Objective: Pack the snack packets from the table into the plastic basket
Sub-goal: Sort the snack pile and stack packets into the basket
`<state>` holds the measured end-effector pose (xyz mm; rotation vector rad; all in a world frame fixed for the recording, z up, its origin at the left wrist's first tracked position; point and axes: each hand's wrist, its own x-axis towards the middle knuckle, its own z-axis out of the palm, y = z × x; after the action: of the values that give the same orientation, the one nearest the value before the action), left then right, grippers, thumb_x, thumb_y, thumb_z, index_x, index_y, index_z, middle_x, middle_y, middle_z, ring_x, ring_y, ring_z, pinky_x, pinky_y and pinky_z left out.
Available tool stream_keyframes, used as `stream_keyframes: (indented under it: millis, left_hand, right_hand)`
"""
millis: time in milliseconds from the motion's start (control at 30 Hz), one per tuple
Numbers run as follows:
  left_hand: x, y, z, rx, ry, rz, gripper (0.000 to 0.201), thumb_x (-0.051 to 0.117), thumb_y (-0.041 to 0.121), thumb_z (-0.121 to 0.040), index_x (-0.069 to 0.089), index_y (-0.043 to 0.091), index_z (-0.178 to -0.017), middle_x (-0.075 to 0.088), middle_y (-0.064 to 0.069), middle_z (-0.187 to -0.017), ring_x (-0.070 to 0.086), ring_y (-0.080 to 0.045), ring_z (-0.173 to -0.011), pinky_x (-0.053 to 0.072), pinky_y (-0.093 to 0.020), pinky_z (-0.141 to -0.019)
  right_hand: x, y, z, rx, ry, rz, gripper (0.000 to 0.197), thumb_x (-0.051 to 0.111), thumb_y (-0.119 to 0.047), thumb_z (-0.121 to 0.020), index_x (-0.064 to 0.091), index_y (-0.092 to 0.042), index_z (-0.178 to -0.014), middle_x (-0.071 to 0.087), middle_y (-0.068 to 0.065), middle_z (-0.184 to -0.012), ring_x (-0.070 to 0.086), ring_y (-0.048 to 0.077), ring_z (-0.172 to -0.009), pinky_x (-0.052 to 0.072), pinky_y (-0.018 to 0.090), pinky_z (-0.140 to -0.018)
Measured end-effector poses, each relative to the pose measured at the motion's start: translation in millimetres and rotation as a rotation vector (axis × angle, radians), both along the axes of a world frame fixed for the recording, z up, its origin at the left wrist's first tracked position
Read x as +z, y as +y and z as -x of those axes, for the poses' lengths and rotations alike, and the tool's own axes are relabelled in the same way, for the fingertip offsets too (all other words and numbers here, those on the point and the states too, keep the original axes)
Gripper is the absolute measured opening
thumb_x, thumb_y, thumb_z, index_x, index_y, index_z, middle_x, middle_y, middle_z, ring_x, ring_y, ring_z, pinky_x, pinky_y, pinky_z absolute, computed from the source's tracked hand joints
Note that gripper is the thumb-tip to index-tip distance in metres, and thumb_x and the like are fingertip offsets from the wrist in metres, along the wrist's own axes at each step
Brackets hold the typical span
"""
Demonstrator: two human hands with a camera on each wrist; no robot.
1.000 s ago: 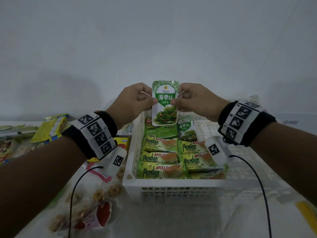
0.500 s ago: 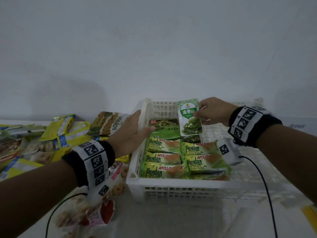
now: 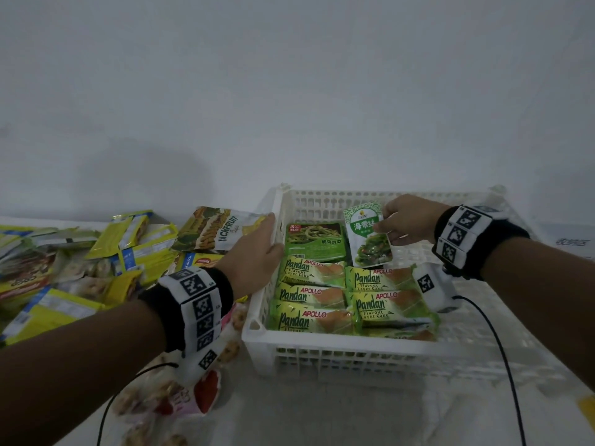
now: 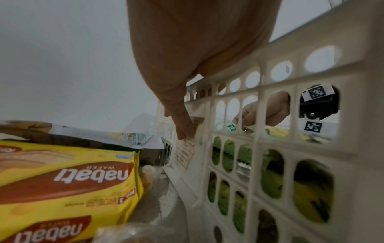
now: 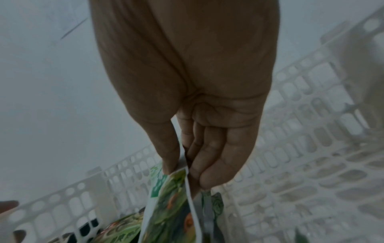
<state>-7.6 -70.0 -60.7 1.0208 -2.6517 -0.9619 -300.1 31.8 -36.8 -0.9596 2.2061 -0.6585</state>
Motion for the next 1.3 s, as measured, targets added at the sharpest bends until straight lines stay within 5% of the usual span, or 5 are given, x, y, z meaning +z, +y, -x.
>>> stream_keyframes:
  millis: [300,433,633,767,1300]
  left_hand:
    - [0,2,-1,0.021,0.032,-0.007,0.064,0.033,0.026,-0.110,0.001,0.009,-0.162,0.012,-0.009,-0.169,0.022,-0.020,-0.153,0.019,-0.015,-0.106]
    - [2,5,-1,0.029,0.038,-0.019,0.063,0.033,0.026,-0.110,0.002,0.010,-0.162,0.019,-0.011,-0.168,0.032,-0.021,-0.148,0.024,-0.013,-0.098]
    - [4,7,-1,0.020,0.078,-0.029,0.062,0.033,0.026,-0.110,0.003,0.010,-0.162,0.043,-0.022,-0.154,0.060,-0.022,-0.107,0.043,-0.026,-0.083]
    - [0,4,0,0.015,0.093,-0.030,0.062,0.033,0.026,-0.110,0.003,0.011,-0.162,0.049,-0.026,-0.145,0.038,0.002,-0.071,0.035,-0.014,-0.065]
    - [-1,2,0,0.018,0.050,-0.008,0.063,0.033,0.027,-0.111,0.002,0.010,-0.162,0.027,-0.016,-0.164,0.044,-0.026,-0.139,0.032,-0.019,-0.096]
  right_hand:
    - [0,1,-6,0.026,0.005,-0.035,0.028,0.072,-0.014,-0.094,0.050,-0.008,-0.078,0.062,0.016,-0.080,0.064,0.024,-0.074,0.063,0.042,-0.084]
    - [1,2,-14,0.126,0.171,-0.150,0.046,0.077,-0.024,-0.091,0.061,0.009,-0.119,0.076,0.021,-0.097,0.076,0.026,-0.085,0.062,0.046,-0.085]
    - [3,-3,-17,0.251,0.499,-0.165,0.069,0.086,-0.039,-0.079,0.045,-0.012,-0.128,0.056,0.006,-0.118,0.056,0.024,-0.101,0.046,0.035,-0.078]
    - [-1,-6,-20,0.272,0.655,-0.103,0.085,0.093,-0.043,-0.066,0.040,-0.016,-0.126,0.045,0.008,-0.118,0.053,0.028,-0.103,0.052,0.042,-0.089]
    - [-3,-10,-23,0.527,0.780,-0.263,0.058,0.080,-0.040,-0.085,0.058,-0.027,-0.136,0.058,0.003,-0.128,0.056,0.024,-0.111,0.045,0.032,-0.086]
